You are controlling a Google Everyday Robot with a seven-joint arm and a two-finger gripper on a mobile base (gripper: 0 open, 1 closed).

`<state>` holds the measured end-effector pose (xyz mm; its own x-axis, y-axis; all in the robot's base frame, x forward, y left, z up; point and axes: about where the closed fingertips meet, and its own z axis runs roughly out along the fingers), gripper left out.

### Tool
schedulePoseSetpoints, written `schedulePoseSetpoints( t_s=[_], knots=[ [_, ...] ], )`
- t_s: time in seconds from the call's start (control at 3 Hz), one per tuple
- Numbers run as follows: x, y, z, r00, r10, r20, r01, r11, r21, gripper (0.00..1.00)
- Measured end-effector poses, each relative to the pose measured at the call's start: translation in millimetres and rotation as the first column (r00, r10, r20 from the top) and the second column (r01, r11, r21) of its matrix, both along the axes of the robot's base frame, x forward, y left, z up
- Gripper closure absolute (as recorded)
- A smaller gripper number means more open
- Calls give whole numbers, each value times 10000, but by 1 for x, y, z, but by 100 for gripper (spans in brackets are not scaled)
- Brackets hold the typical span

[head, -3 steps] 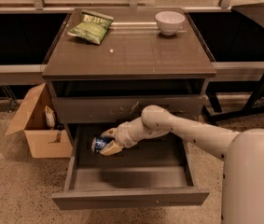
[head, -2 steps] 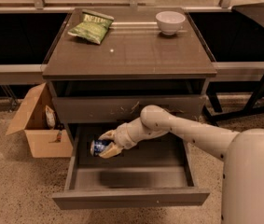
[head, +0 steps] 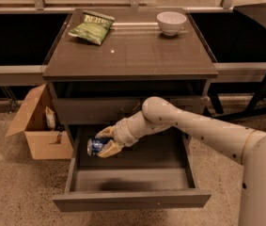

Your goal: Pick pepsi can from middle drawer and place on counter

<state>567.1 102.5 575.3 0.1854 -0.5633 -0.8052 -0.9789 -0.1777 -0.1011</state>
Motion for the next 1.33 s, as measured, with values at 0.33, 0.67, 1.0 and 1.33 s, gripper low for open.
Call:
schedulePoseSetpoints(
  t_s=[0.33, 0.67, 1.0, 1.33],
  knots=[
    [-21, -8, 74, 9956, 537, 766, -528, 9985, -129, 100],
    [-29, -20, 125, 9876, 730, 1390, -703, 9972, -238, 100],
    [-34, -33, 170, 9727, 717, 2207, -629, 9969, -467, 100],
    [-34, -33, 170, 9727, 717, 2209, -628, 9969, -468, 100]
  ],
)
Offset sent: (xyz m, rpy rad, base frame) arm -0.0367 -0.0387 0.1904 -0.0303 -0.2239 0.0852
